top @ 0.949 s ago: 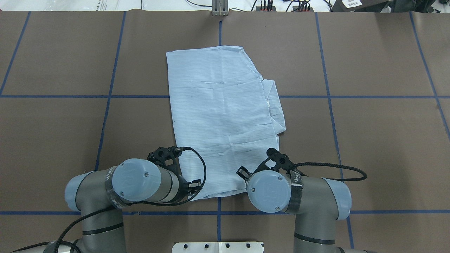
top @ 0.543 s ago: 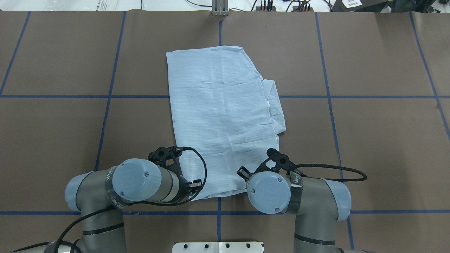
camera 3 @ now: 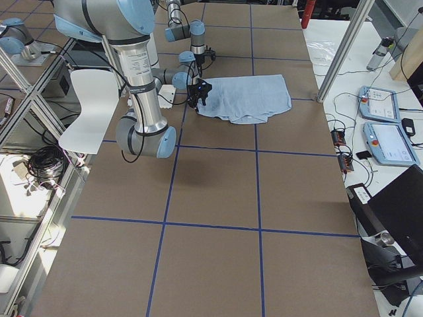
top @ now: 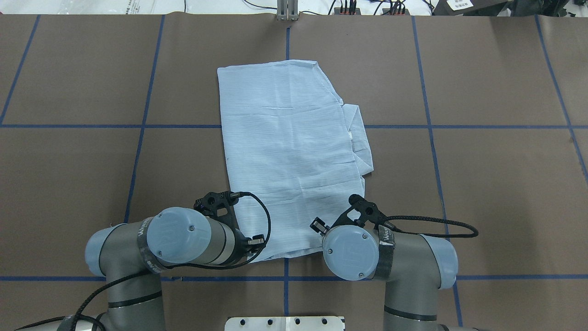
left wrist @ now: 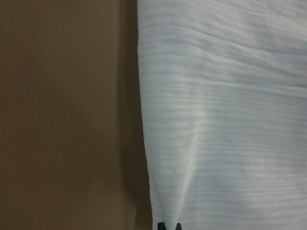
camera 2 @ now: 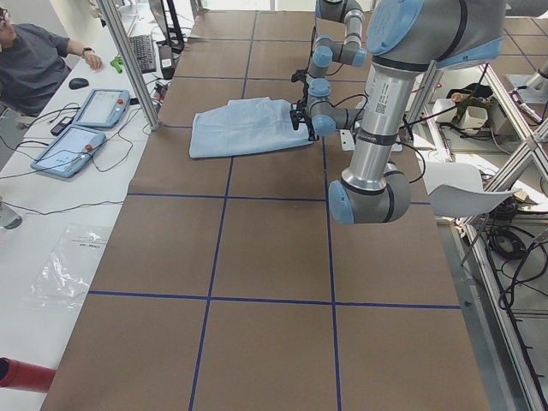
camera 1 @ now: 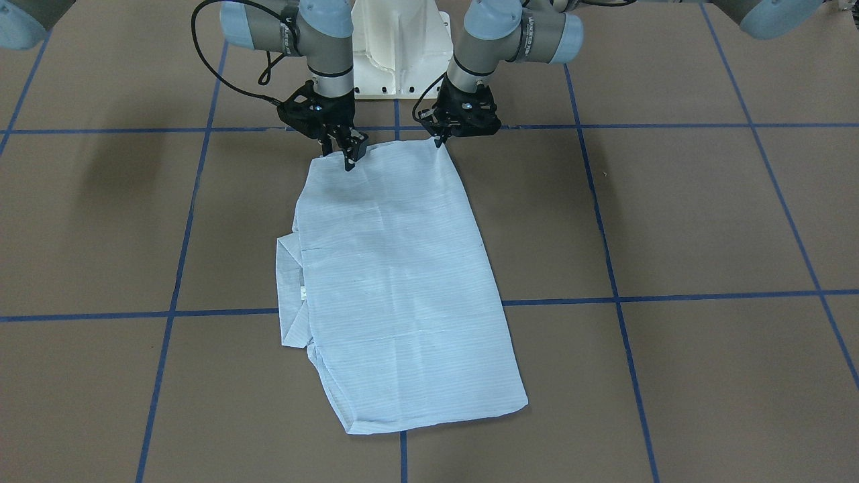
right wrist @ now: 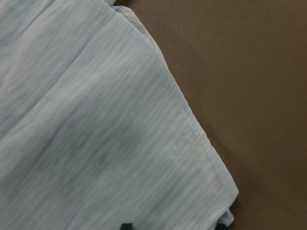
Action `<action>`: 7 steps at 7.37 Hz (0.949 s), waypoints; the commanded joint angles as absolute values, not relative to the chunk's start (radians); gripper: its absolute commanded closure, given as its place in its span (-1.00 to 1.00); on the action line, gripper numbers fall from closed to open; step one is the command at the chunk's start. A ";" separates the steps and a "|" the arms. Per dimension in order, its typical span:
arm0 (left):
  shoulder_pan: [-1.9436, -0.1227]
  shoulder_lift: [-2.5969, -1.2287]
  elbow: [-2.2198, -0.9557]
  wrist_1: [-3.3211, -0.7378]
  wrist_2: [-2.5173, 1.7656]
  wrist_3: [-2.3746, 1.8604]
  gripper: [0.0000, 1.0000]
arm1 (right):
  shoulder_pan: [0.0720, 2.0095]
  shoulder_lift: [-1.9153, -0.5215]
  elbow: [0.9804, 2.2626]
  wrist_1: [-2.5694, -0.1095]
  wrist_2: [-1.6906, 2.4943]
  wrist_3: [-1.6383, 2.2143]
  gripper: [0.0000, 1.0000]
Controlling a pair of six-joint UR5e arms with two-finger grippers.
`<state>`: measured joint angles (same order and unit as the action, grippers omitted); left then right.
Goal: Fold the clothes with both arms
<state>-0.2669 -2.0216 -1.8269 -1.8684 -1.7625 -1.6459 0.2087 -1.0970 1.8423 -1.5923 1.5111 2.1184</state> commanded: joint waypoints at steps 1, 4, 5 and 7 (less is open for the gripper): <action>-0.267 -2.020 -1.827 -1.868 -1.763 -1.646 1.00 | 0.209 -1.094 1.845 -1.592 1.511 2.118 1.00; -0.267 -2.022 -1.827 -1.868 -1.763 -1.646 1.00 | 0.207 -1.088 1.844 -1.592 1.511 2.118 1.00; -0.267 -2.023 -1.828 -1.868 -1.764 -1.646 1.00 | 0.210 -1.086 1.850 -1.592 1.511 2.117 1.00; -0.270 -2.016 -1.885 -1.867 -1.776 -1.637 1.00 | 0.222 -1.094 1.922 -1.597 1.519 2.114 1.00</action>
